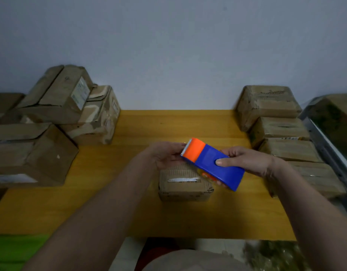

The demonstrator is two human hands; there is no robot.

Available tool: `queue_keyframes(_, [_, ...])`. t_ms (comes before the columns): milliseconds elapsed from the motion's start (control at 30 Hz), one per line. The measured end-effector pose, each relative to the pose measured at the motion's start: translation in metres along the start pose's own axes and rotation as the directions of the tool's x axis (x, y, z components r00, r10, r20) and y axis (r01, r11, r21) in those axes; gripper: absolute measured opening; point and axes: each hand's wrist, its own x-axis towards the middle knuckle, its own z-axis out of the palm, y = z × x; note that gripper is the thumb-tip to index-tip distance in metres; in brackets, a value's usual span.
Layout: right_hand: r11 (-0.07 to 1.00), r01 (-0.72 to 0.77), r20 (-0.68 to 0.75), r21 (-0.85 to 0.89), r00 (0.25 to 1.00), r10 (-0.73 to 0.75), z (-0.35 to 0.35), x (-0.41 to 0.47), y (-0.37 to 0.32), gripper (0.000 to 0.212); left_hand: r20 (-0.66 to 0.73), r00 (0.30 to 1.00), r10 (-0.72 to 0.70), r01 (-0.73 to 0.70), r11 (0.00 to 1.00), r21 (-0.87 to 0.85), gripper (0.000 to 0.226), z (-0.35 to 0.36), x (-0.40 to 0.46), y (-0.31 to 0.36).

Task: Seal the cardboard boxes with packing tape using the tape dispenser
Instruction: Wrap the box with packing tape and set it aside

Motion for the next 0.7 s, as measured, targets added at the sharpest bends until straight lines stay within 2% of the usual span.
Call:
queue_keyframes(133, [0.998, -0.031, -0.031, -0.057, 0.999, 0.029, 0.008, 0.010, -0.012, 0.038, -0.228, 0.972, 0.060, -0.052, 0.998, 0.039, 0.013, -0.005, -0.001, -0.014])
queue_keyframes(300, [0.970, -0.117, 0.050, -0.214, 0.990, 0.130, 0.007, 0.006, -0.016, 0.047, -0.370, 0.926, 0.079, -0.104, 0.993, -0.049, 0.003, -0.024, -0.010, -0.034])
queue_keyframes(433, [0.930, -0.159, 0.003, -0.331, 0.986, 0.169, 0.010, 0.018, -0.024, 0.050, -0.439, 0.894, 0.086, -0.120, 0.991, -0.051, 0.012, -0.031, -0.013, -0.049])
queue_keyframes(567, [0.896, -0.203, -0.040, -0.395, 0.978, 0.204, 0.018, 0.037, -0.034, 0.057, -0.622, 0.768, 0.152, -0.122, 0.988, 0.091, 0.010, -0.037, -0.008, -0.059])
queue_keyframes(633, [0.883, -0.214, -0.049, -0.418, 0.976, 0.213, 0.020, 0.046, -0.036, 0.064, -0.647, 0.740, 0.184, -0.161, 0.982, 0.096, 0.008, -0.041, -0.006, -0.064])
queue_keyframes(700, [0.851, -0.226, -0.067, -0.474, 0.973, 0.222, 0.024, 0.055, -0.039, 0.061, -0.664, 0.703, 0.255, -0.195, 0.967, 0.164, 0.007, -0.040, -0.005, -0.070])
